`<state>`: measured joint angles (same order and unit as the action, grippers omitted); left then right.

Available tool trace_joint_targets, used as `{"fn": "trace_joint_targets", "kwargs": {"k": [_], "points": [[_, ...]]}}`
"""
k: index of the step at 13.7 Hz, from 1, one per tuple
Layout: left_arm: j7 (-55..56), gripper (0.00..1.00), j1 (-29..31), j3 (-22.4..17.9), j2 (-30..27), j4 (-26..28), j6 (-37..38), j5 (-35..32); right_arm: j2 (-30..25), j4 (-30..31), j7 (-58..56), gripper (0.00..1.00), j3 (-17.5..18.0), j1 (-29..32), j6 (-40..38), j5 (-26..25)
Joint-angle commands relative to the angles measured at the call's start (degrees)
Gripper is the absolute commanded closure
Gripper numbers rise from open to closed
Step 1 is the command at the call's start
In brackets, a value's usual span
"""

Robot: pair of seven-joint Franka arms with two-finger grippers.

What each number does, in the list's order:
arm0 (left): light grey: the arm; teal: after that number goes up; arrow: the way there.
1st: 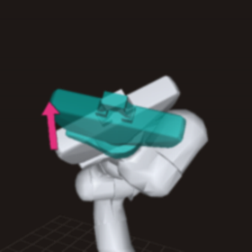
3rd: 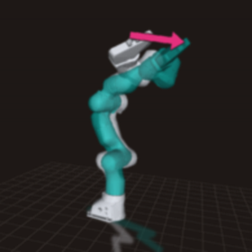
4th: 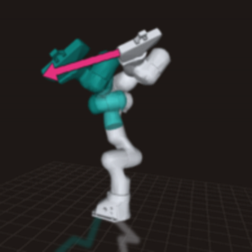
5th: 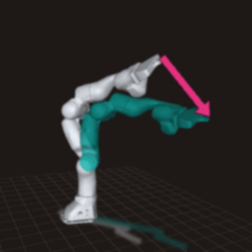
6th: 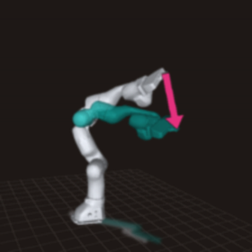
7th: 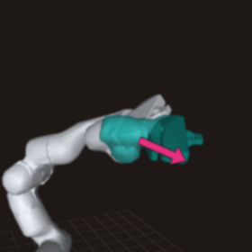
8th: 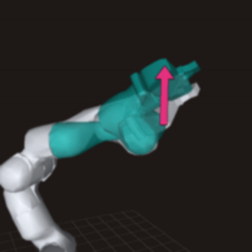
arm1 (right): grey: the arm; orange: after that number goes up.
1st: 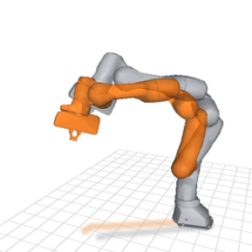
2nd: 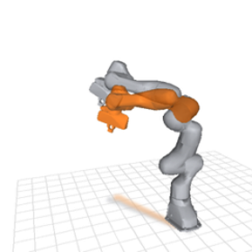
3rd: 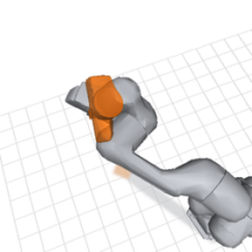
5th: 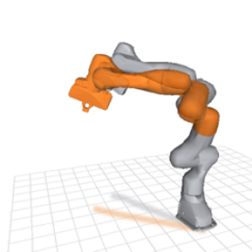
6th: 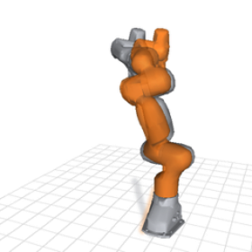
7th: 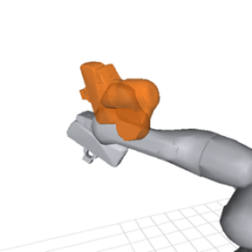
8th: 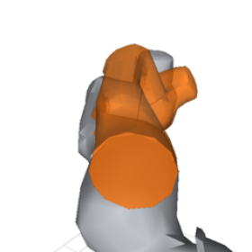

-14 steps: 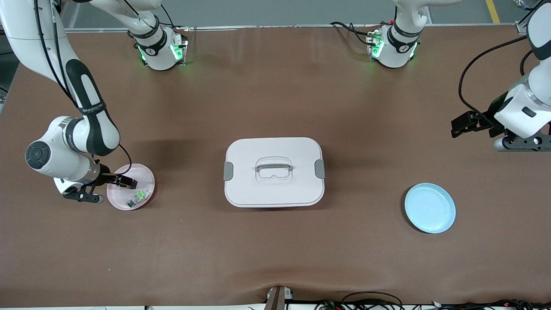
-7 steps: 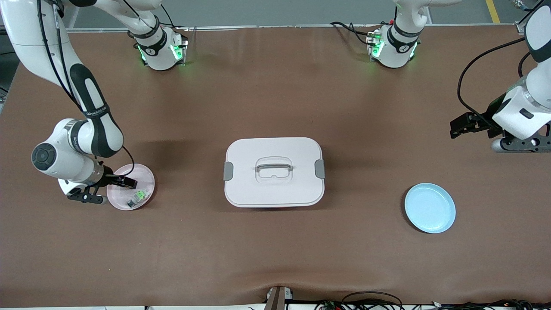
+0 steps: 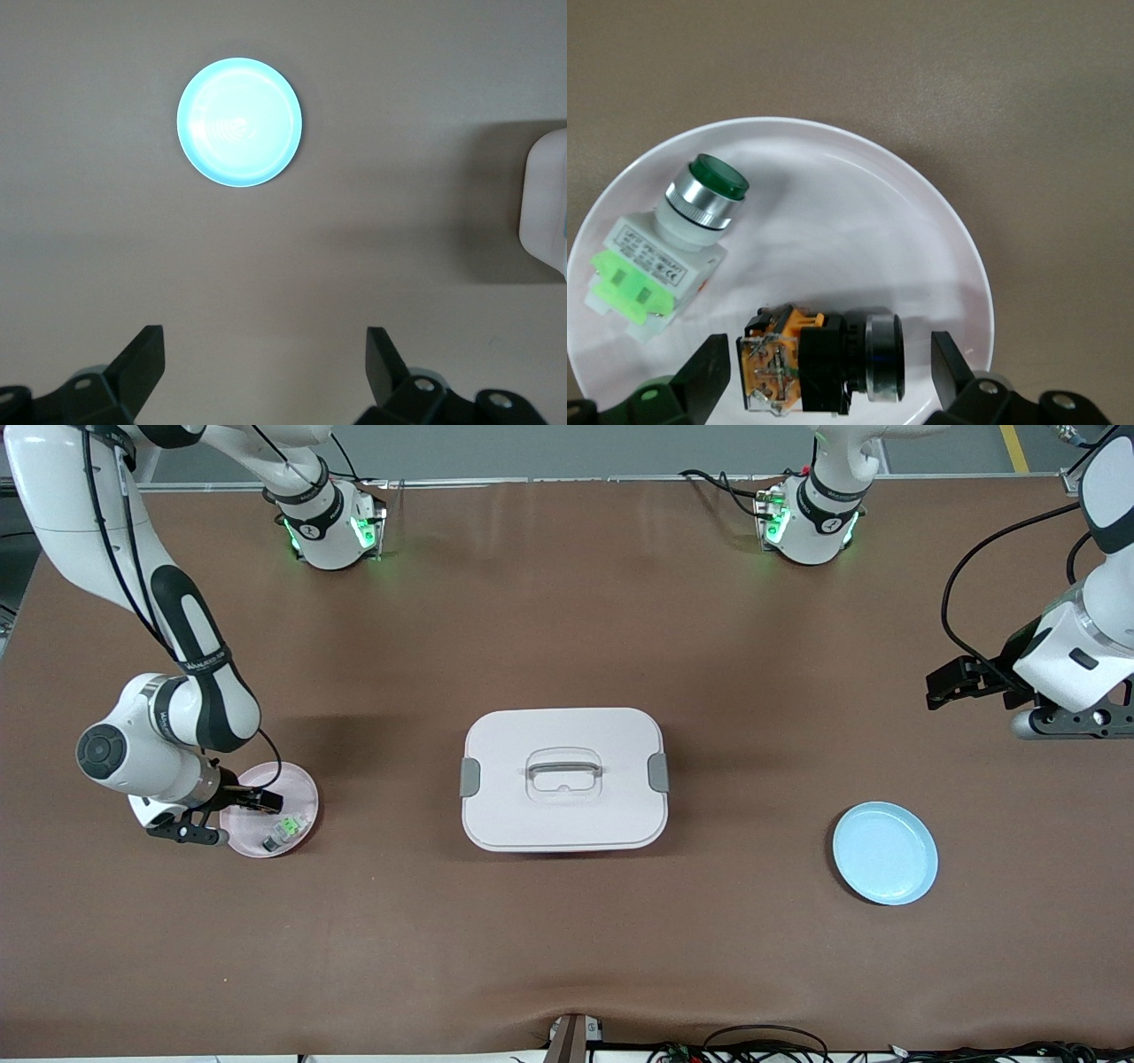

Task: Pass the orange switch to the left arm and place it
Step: 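Grasp the black-and-orange switch on the white plate with the right gripper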

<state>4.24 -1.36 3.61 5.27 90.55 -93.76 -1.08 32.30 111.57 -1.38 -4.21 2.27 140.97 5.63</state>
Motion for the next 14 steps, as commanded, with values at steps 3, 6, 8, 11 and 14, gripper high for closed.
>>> {"fn": "trace_joint_targets", "kwargs": {"k": [3, 6, 8, 11, 14], "points": [[-0.54, 0.0, 0.3, 0.34, -0.61, 0.59, -0.54, -1.02, 0.13, 0.13, -1.16, 0.2, 0.34, 0.19, 0.53, 0.79], [-0.63, 0.0, 0.3, 0.25, -0.61, 0.59, -0.63, -1.02, -0.22, 0.84, -1.25, 1.0, 0.52, -0.42, 0.27, 0.79], [-0.63, 0.0, 0.3, 0.25, -0.61, 0.59, -0.63, -1.02, -0.22, 0.66, -1.08, 1.0, 0.52, -0.33, -0.17, 0.79], [-0.63, 0.0, 0.3, 0.25, -0.61, 0.42, -0.63, -1.02, -1.53, -1.17, -0.9, 1.0, 0.78, -0.25, -6.47, 4.8], [-0.54, 0.0, 0.3, 0.34, -0.61, 0.59, -0.63, -1.02, -3.29, -7.05, 3.19, 1.0, 0.69, -0.33, -19.9, 8.26]]}}
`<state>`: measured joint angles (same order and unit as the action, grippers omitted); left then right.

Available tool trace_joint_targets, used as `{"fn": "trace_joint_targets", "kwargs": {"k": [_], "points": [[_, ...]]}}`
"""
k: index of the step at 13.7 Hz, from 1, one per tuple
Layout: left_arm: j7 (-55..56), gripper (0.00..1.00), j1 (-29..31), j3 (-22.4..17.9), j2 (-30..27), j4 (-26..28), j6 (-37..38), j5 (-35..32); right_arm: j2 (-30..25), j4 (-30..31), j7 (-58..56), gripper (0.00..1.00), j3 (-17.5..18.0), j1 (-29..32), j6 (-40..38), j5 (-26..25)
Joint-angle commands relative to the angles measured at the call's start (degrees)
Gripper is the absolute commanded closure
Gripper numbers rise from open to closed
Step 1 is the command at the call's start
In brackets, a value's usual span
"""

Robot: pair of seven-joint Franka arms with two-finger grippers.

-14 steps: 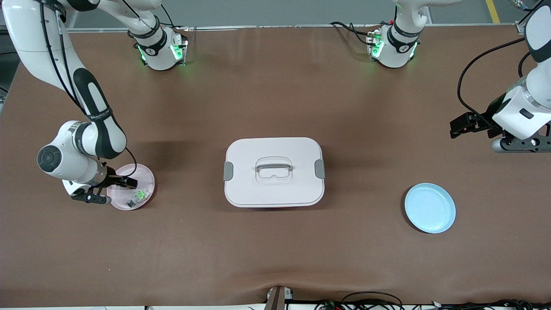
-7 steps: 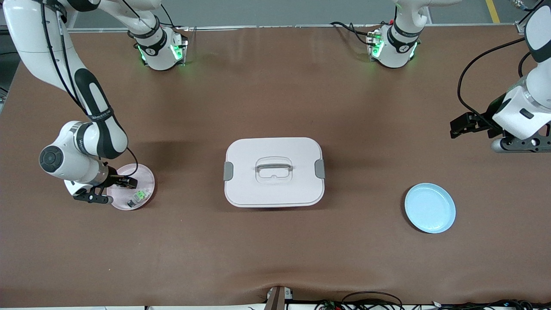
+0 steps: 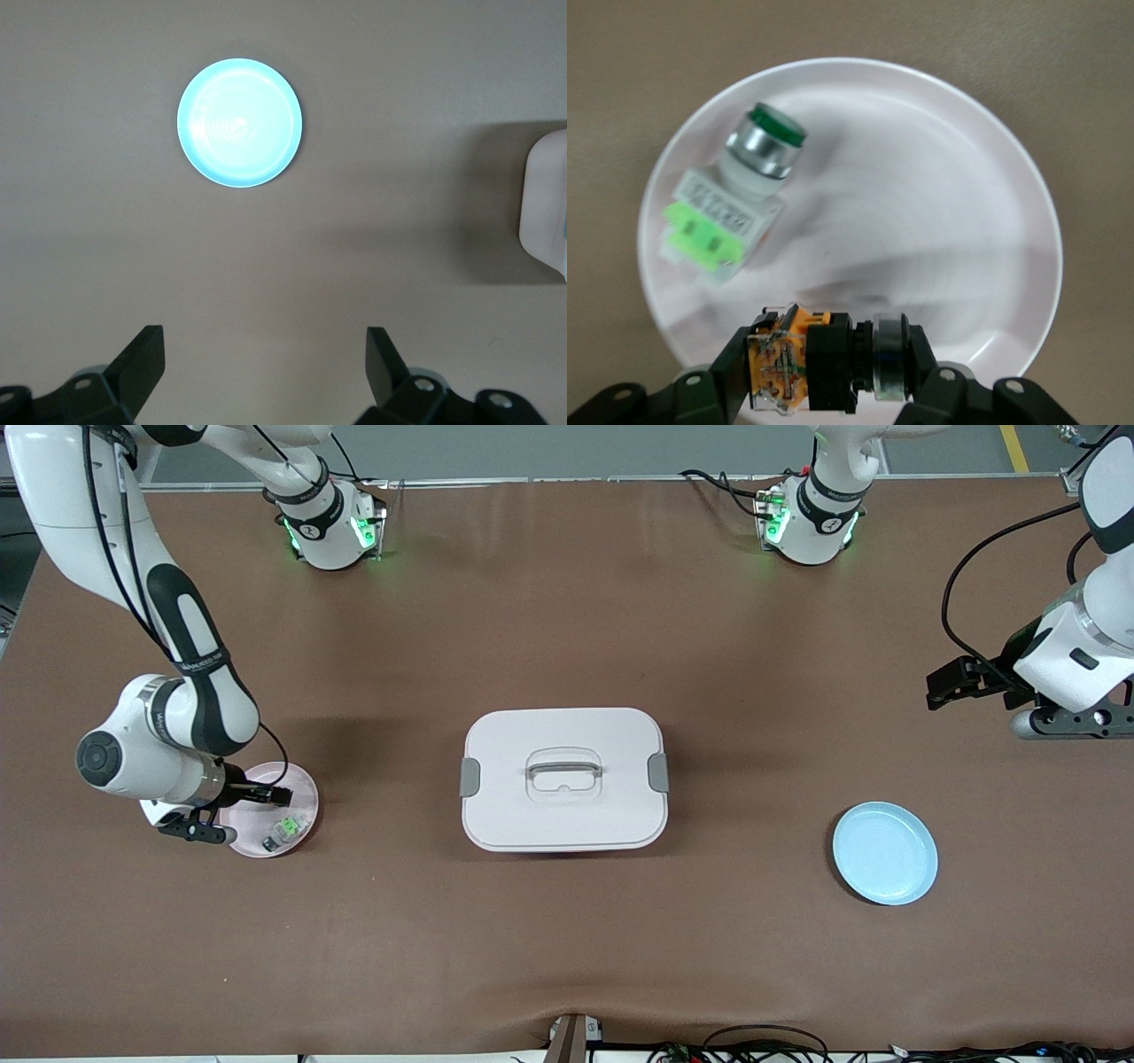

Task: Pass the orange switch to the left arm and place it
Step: 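Grasp the black-and-orange switch on the white plate with the right gripper, then lift the switch over the box with the right gripper while the left gripper approaches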

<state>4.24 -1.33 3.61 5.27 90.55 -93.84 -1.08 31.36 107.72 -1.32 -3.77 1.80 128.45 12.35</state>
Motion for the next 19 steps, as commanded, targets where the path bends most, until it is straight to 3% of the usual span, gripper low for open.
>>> {"fn": "trace_joint_targets", "kwargs": {"k": [1, 4, 6, 10, 13, 19], "points": [[-0.54, 0.0, 0.28, 0.34, -0.61, 0.59, -0.56, -1.02, -3.14, -5.4, 6.82, 1.0, 0.25, 0.05, -11.77, 1.54], [-0.54, 0.0, 0.1, 0.34, -0.7, 0.85, -0.47, -0.94, -3.85, -12.25, 16.66, 1.0, 0.86, -0.21, -23.56, 2.59], [0.24, 0.0, -0.59, 0.43, -0.61, 0.85, -0.21, -0.94, -6.21, -13.94, 25.97, 1.0, 1.04, -0.22, -28.84, 9.95], [1.82, 0.0, -1.83, 1.04, -0.43, 0.06, -0.47, -0.5, -8.59, -19.98, 45.74, 1.0, 1.22, -4.6, -35.62, 15.33], [3.84, 0.0, -1.92, 2.7, 0.36, -1.25, -0.47, 0.46, -8.42, -25.09, 60.07, 1.0, 1.22, -10.04, -36.16, 16.74], [9.91, 0.0, -2.53, 6.48, 4.13, -5.47, -0.73, 9.34, -6.05, -34.06, 82.33, 1.0, 1.13, -17.96, -33.19, 28.59]]}}
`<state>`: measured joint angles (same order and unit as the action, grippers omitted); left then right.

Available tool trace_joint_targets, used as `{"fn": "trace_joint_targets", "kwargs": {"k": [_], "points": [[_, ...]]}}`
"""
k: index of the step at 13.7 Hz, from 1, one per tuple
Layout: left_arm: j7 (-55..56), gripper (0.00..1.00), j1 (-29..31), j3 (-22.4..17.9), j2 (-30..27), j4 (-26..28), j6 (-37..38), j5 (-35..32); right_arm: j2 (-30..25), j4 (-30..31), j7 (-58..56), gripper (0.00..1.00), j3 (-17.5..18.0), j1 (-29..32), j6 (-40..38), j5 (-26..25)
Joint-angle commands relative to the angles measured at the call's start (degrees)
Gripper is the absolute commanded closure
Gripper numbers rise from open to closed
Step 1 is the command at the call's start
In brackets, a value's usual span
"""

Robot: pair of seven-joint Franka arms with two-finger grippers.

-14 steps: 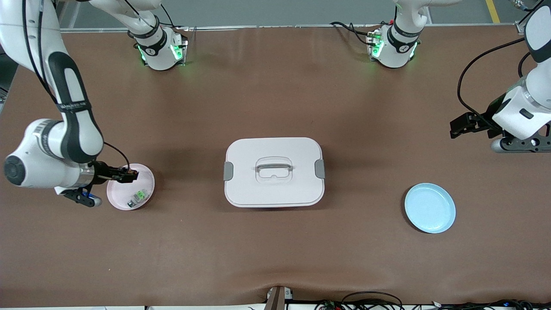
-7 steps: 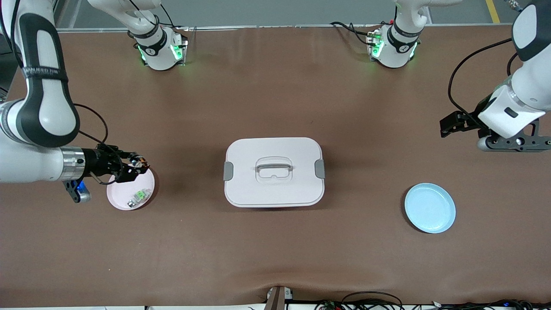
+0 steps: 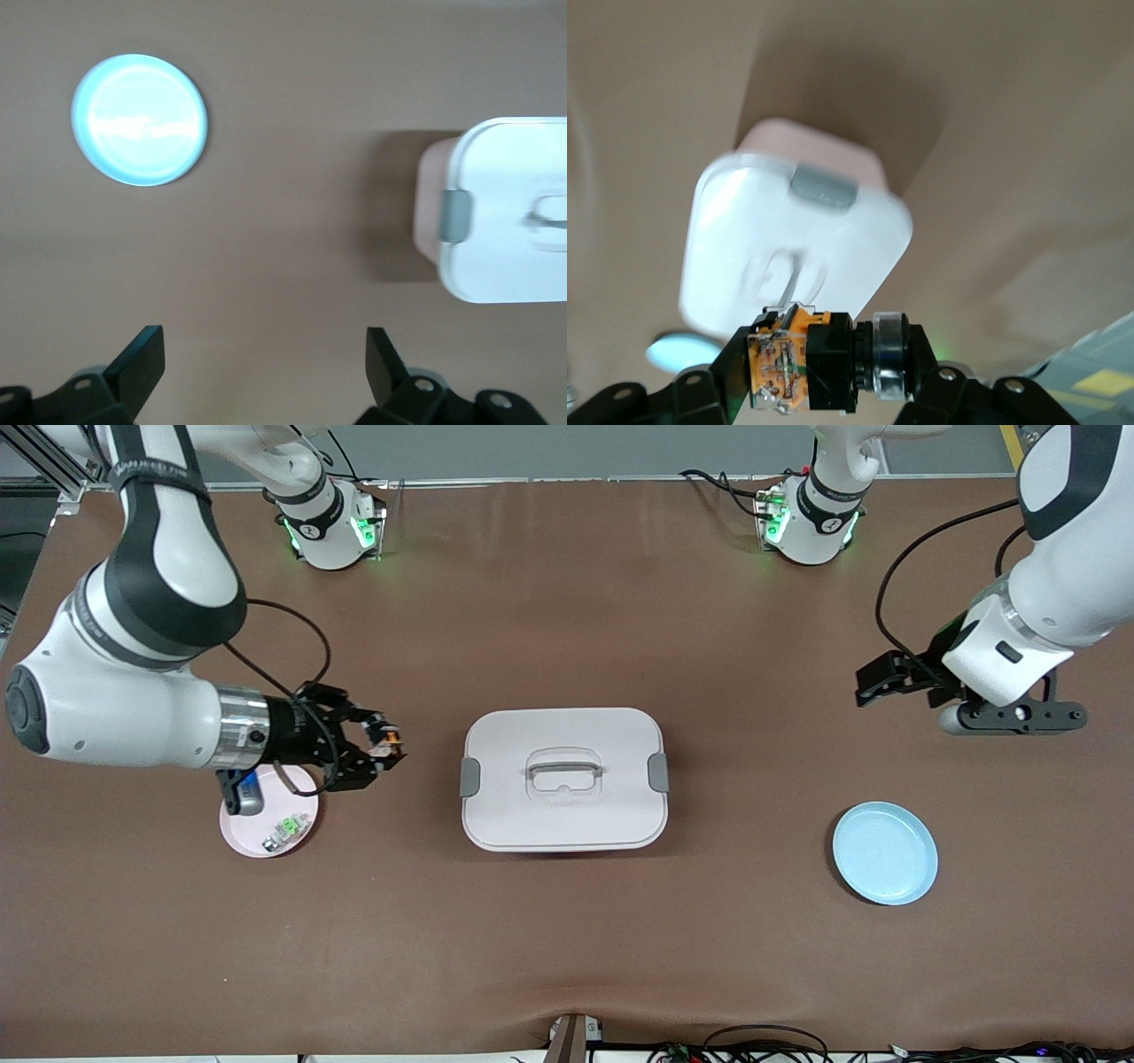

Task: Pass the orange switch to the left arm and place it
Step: 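Lift the switch over the box with the right gripper while the left gripper approaches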

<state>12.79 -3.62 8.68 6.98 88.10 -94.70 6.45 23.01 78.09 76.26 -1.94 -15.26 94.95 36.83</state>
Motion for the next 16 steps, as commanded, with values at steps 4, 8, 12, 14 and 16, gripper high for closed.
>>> {"fn": "trace_joint_targets", "kwargs": {"k": [4, 8, 12, 14, 16], "points": [[2.32, 0.0, -0.86, 4.32, 6.72, -7.77, -4.51, 8.11, 6.68, -12.5, 13.98, 1.0, -0.61, -5.38, 4.71, 5.96], [3.72, 0.0, -2.69, 5.03, 9.18, -7.86, -13.83, 15.78, 8.89, -14.19, 20.31, 1.0, -0.52, -10.65, 13.48, 7.46], [9.52, 0.0, -6.3, 5.12, 10.85, -8.03, -18.5, 17.19, 12.05, -16.38, 26.55, 1.0, -0.61, -16.01, 20.7, 9.48], [9.62, 0.0, -7.88, 5.12, 10.95, -7.95, -18.51, 17.2, 14.25, -19.45, 29.28, 1.0, -0.17, -17.77, 22.9, 9.48], [9.53, 0.01, -8.77, 5.12, 10.95, -7.86, -18.6, 17.28, 15.13, -20.08, 29.64, 1.0, 0.97, -19.18, 25.88, 9.4]]}}
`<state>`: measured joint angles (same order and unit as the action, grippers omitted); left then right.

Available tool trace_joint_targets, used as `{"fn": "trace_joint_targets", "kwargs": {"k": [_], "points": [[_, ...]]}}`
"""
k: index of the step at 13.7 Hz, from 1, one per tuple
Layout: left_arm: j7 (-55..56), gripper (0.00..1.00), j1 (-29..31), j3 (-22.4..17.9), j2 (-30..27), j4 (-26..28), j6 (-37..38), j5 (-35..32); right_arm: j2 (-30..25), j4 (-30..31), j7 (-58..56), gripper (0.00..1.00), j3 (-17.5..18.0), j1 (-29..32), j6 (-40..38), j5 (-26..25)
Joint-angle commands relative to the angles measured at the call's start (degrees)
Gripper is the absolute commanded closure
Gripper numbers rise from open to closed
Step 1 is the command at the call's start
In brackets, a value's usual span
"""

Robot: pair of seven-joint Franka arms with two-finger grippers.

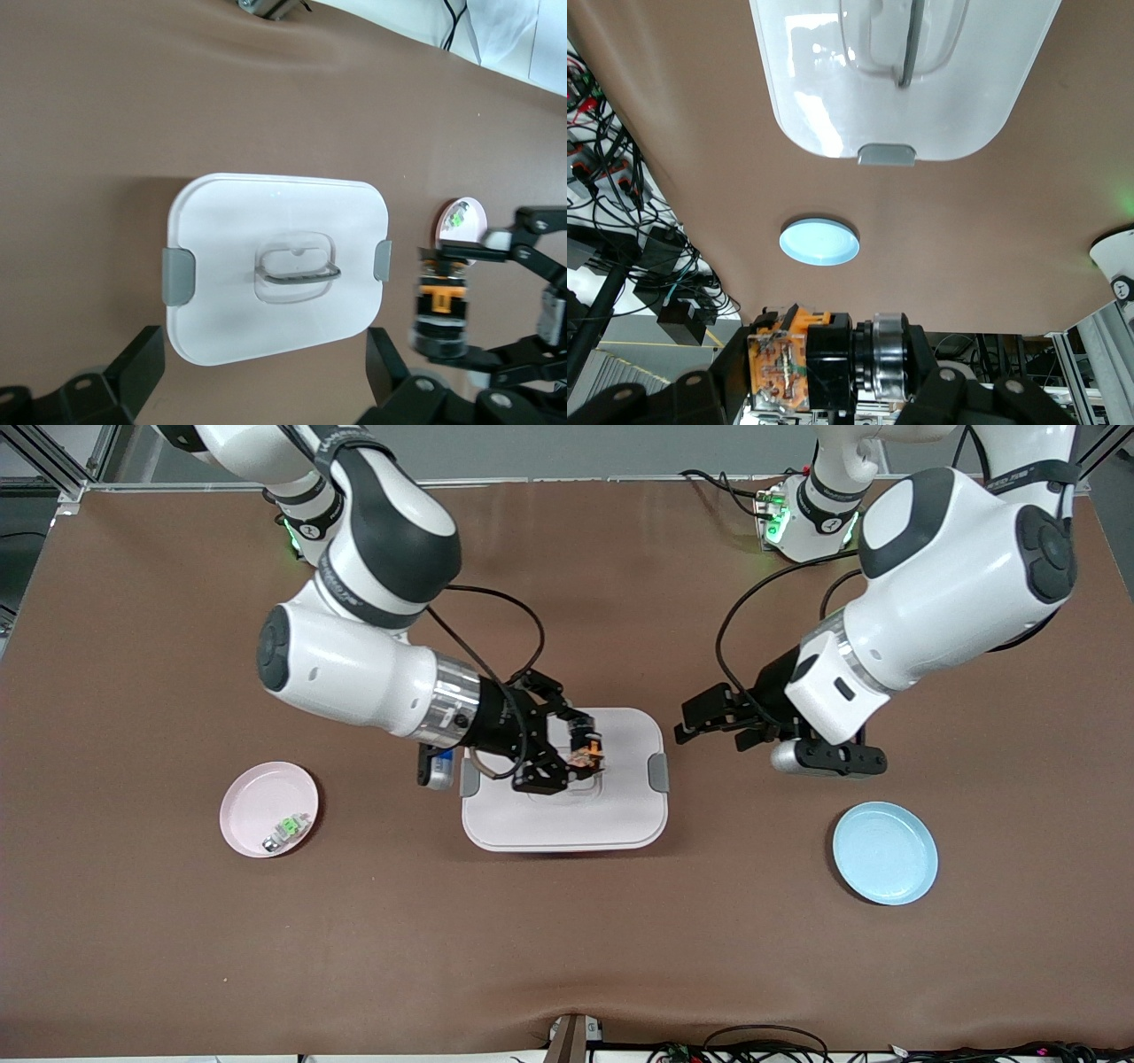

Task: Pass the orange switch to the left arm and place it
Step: 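Lift the switch over the box with the right gripper while the left gripper approaches, then grasp the switch with the left gripper and open the right gripper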

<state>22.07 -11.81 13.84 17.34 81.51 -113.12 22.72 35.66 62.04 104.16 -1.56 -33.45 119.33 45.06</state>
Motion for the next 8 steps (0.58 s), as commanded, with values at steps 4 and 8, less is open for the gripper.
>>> {"fn": "trace_joint_targets", "kwargs": {"k": [4, 8], "points": [[0.17, 0.07, -1.81, 0.14, 1.12, -1.27, -2.53, 3.82, 3.53, -4.47, 3.42, 1.0, 0.59, -3.46, 5.29, 1.17], [0.08, 0.17, -2.86, 0.23, 1.12, -0.66, -3.16, 4.35, 3.71, -6.23, 5.26, 1.0, 0.42, -4.6, 5.56, 1.17]]}}
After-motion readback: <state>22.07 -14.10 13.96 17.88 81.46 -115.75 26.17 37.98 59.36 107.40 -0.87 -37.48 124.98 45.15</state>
